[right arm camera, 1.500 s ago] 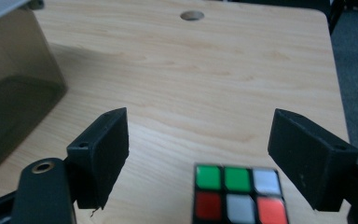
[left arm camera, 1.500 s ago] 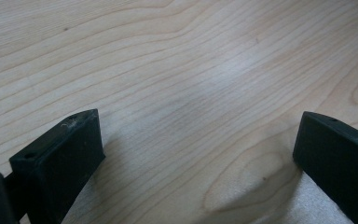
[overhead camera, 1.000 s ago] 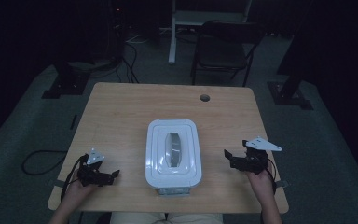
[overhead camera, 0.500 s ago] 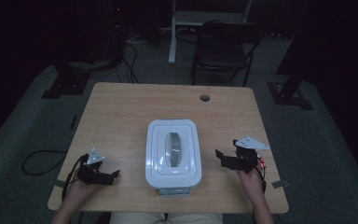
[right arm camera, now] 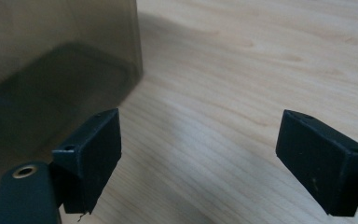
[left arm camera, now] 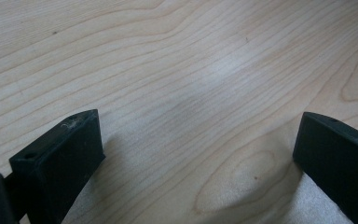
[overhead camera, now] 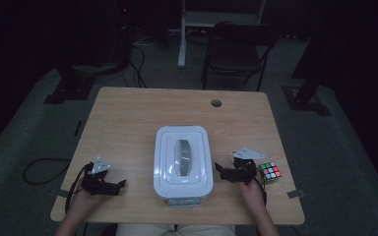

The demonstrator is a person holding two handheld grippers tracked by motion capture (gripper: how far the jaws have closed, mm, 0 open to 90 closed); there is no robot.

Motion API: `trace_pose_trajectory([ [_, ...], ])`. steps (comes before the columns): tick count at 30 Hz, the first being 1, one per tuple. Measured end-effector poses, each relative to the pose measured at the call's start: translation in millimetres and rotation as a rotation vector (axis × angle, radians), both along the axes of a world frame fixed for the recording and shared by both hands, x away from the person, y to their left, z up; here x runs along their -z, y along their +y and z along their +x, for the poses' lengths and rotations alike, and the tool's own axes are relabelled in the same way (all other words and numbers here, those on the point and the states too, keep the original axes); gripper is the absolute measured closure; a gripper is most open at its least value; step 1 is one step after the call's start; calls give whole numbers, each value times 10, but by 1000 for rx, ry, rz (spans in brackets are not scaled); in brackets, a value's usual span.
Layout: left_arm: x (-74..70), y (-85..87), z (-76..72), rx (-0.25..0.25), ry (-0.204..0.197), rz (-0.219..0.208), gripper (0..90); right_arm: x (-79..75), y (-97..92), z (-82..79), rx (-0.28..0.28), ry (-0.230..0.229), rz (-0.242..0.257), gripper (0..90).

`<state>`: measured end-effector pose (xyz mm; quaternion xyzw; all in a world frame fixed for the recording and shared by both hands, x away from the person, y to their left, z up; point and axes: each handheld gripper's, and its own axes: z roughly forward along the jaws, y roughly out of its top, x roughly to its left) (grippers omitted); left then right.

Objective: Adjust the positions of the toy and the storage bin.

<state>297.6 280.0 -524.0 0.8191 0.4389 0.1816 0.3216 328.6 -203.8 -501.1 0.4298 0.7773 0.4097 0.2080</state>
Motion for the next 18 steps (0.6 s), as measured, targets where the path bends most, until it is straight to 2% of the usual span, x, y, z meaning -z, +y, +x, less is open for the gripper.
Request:
trace_pose_trajectory([
  [8, -1, 9, 0, 8, 1, -1, 22, 190, -10, 95, 29, 55, -41, 140],
  [12, 0, 12, -1, 11, 1, -1, 22, 221, 7, 101, 29, 59, -70, 139],
  [16, -1, 15, -1, 14, 1, -1, 22, 252, 44, 118, 13, 92, -113, 137],
  [18, 0, 16, 0, 16, 1, -1, 22, 254, 44, 126, 9, 98, -107, 137],
])
